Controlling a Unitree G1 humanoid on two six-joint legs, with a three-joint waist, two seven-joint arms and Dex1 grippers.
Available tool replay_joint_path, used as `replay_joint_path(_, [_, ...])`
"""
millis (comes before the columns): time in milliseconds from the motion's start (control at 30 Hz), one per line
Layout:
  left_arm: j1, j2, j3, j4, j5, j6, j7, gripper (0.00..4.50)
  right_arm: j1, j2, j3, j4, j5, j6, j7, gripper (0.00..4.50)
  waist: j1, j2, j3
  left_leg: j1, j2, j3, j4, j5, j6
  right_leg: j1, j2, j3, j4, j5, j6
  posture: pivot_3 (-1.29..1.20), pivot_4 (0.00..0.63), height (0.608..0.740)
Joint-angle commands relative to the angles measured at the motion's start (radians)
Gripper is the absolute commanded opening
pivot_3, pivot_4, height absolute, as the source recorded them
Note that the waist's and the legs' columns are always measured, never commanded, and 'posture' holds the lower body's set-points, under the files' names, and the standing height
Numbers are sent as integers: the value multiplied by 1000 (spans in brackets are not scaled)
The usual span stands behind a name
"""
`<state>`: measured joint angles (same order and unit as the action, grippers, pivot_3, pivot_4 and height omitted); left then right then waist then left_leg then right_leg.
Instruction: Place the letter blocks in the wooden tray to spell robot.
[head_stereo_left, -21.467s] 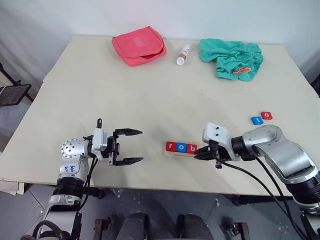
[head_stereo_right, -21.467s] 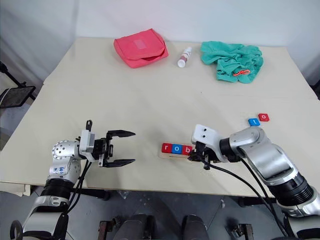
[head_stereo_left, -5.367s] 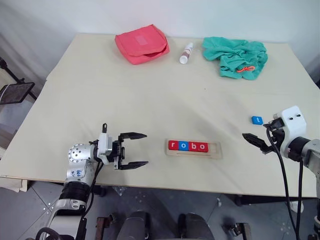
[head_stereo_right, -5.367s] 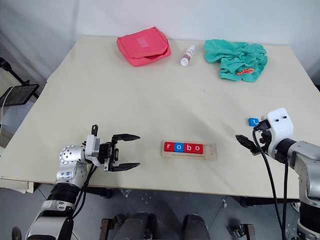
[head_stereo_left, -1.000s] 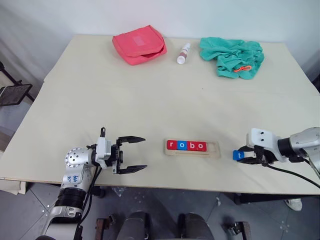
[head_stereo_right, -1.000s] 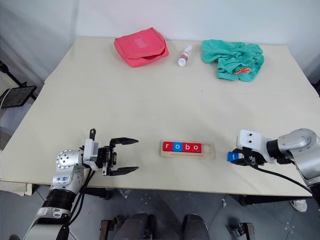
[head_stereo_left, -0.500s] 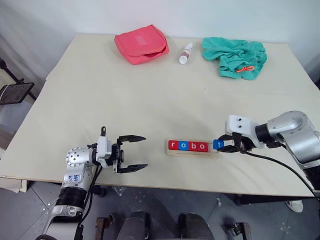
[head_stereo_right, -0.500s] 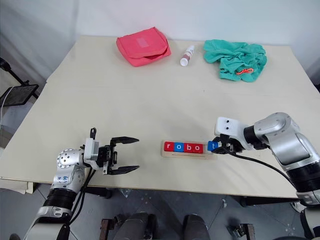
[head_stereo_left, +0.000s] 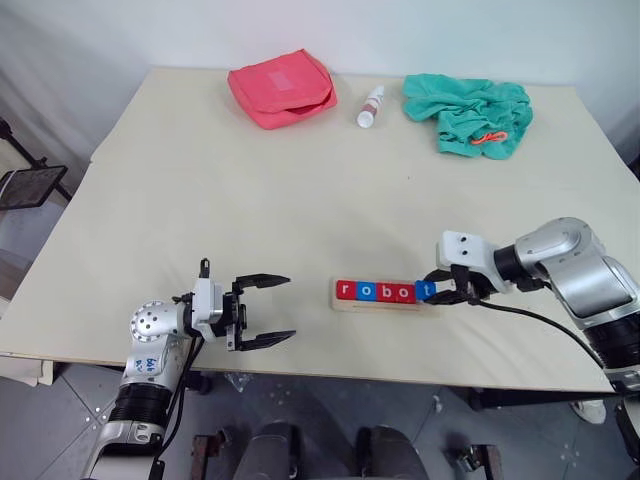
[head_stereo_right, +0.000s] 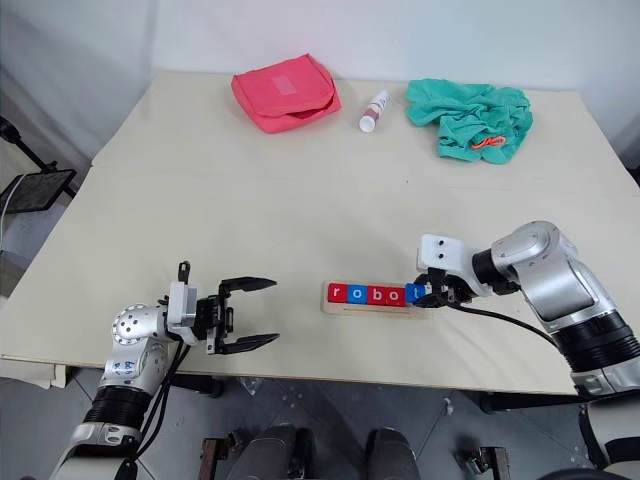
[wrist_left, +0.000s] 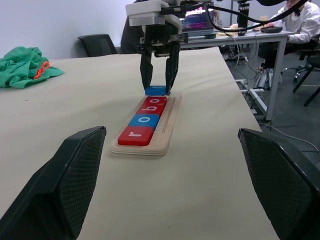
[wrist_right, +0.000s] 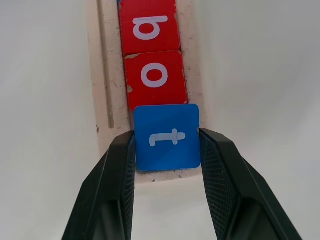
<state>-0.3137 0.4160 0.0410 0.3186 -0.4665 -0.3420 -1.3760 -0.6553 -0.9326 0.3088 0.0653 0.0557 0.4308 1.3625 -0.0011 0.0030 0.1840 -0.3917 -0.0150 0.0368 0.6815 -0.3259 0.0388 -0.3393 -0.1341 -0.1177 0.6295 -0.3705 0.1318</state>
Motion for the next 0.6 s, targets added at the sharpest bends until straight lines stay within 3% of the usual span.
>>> replay_joint_path(33, [4, 4, 10, -32, -7, -13, 7, 4500, -4, -11, -6, -13, -13, -26, 15, 1796, -1, 0, 0, 0, 0, 0, 0, 0, 0, 0, 0, 0, 0, 0, 0, 0, 150, 740])
replay_joint_path(300, [-6, 2, 7, -16, -7, -17, 4, 4500, 1, -14, -35, -73, 18, 5, 34, 4477, 0, 0, 0, 0, 0, 0, 0, 0, 0, 0, 0, 0, 0, 0, 0, 0, 150, 740])
replay_joint_path(467, [-20, -2, 5, 0, -3, -23, 2, 4500, 22, -33, -76, -114, 38, 42, 12, 4477, 1, 0, 0, 0, 0, 0, 0, 0, 0, 0, 0, 0, 0, 0, 0, 0, 150, 740])
replay_joint_path(600, [-31, -5, 10, 10, 11, -27, 32, 4500, 110, -22, -221, -159, 106, 83, -76, 4477, 4, 0, 0, 0, 0, 0, 0, 0, 0, 0, 0, 0, 0, 0, 0, 0, 150, 740])
